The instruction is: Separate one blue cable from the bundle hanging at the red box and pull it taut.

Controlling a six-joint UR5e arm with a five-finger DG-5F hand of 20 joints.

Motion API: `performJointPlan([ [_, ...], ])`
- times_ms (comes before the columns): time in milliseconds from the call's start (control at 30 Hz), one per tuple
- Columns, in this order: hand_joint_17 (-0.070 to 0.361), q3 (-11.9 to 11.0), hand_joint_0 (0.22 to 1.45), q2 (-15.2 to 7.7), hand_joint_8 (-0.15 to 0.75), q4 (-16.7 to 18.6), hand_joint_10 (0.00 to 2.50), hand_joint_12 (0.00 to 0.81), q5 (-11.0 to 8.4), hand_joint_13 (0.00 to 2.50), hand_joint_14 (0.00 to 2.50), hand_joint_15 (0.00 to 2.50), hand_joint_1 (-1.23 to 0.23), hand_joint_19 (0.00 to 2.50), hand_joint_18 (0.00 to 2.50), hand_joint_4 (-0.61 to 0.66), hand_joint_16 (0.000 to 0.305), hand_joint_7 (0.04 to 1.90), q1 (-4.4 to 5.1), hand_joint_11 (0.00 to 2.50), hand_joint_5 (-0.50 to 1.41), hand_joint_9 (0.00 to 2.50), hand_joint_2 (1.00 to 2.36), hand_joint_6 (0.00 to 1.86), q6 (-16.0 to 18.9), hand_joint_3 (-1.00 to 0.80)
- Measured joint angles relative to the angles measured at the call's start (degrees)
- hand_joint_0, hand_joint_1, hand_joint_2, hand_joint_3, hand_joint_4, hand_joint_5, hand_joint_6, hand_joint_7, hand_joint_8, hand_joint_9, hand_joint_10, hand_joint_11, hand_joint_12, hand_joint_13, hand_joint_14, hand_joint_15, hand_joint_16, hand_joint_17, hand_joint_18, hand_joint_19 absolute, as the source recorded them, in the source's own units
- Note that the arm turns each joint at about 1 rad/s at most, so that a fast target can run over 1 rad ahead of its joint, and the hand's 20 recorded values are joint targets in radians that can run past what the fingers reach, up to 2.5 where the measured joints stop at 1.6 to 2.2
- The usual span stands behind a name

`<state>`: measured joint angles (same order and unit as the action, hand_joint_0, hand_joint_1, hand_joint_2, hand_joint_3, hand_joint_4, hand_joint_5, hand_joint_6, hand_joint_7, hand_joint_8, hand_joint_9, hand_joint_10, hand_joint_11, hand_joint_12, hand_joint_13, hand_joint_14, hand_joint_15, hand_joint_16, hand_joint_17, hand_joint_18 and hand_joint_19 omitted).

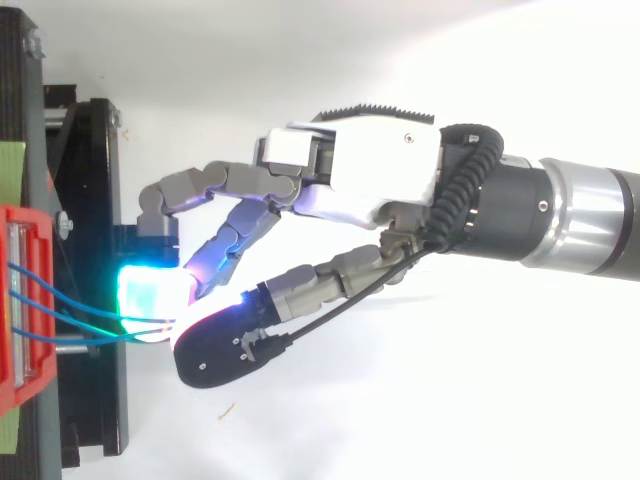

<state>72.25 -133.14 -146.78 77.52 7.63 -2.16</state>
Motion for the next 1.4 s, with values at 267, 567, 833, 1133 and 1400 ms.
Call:
performJointPlan([
  [267, 0.142, 0.0, 0.63, 0.0, 0.401, 0.0, 0.01, 0.468, 0.0, 0.93, 0.01, 0.42, -0.59, 0.3, 0.97, 0.35, 0.063, 1.14, 0.01, 0.61, -0.14, 0.89, 1.09, 0.72, 0.1, -0.04],
  [567, 0.131, 0.0, 0.67, 0.0, 0.366, 0.0, 0.01, 0.443, -0.01, 0.91, 0.01, 0.41, -0.51, 0.32, 0.91, 0.33, 0.058, 1.31, 0.01, 0.54, -0.09, 0.89, 1.01, 0.6, 0.2, -0.06],
  [833, 0.127, 0.0, 0.67, 0.0, 0.356, 0.0, 0.01, 0.435, -0.03, 0.91, 0.01, 0.41, -0.51, 0.33, 0.9, 0.34, 0.057, 1.43, 0.01, 0.55, -0.08, 0.9, 1.01, 0.52, 0.1, -0.08],
  [1133, 0.115, 0.0, 0.6, 0.0, 0.342, 0.0, 0.01, 0.409, 0.0, 0.88, 0.01, 0.44, -0.52, 0.35, 0.86, 0.24, 0.051, 1.33, 0.0, 0.59, -0.11, 0.87, 1.02, 0.62, 0.1, -0.27],
  [1400, 0.12, 0.0, 0.52, 0.0, 0.366, 0.1, 0.01, 0.424, 0.0, 0.92, 0.01, 0.43, -0.53, 0.33, 0.9, 0.27, 0.053, 1.19, 0.01, 0.59, -0.13, 0.89, 1.0, 0.73, 0.1, -0.5],
])
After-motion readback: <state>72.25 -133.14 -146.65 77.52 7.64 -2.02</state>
